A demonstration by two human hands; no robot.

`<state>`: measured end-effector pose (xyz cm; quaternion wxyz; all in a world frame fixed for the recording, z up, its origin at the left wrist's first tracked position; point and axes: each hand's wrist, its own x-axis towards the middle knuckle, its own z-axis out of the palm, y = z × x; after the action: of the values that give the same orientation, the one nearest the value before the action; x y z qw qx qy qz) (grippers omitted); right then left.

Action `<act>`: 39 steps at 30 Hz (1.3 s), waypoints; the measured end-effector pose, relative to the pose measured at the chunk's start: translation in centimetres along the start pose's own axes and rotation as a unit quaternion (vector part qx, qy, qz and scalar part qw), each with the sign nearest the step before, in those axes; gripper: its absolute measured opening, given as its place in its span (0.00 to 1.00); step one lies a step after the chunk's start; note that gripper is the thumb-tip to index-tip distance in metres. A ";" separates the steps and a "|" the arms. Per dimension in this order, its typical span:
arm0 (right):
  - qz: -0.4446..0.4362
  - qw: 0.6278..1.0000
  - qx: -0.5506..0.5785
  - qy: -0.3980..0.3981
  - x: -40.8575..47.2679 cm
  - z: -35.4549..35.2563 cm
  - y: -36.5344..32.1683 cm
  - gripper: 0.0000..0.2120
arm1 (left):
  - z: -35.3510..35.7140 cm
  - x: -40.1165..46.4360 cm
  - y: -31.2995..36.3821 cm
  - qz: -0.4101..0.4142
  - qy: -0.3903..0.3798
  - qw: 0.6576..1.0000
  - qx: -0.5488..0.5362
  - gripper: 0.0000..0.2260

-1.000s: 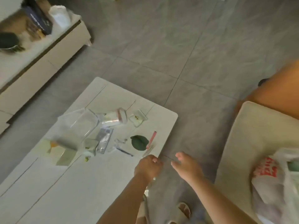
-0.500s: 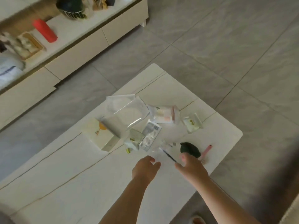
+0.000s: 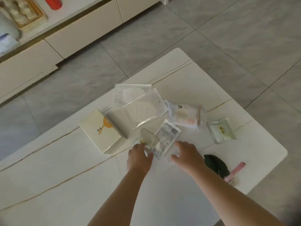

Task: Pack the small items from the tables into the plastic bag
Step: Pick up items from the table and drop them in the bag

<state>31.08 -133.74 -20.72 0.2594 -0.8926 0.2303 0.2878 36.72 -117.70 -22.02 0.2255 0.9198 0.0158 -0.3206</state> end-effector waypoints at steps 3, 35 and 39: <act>-0.053 0.997 -0.062 -0.008 2.8 1.5 -0.4 0.27 | 1.0 2.5 -0.3 0.003 0.038 0.999 0.021 0.24; -0.131 0.978 0.013 0.161 0.5 -1.0 0.7 0.13 | -1.8 1.6 3.6 -0.050 0.020 0.960 -0.276 0.15; -0.115 0.970 0.121 0.176 -3.9 -5.4 1.8 0.15 | -4.7 -2.1 6.8 -0.042 0.002 0.936 -0.349 0.04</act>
<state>29.31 -137.33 -15.06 0.3521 -0.9118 0.2010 0.0646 38.96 -121.51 -14.73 0.5188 0.7824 0.1656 -0.3020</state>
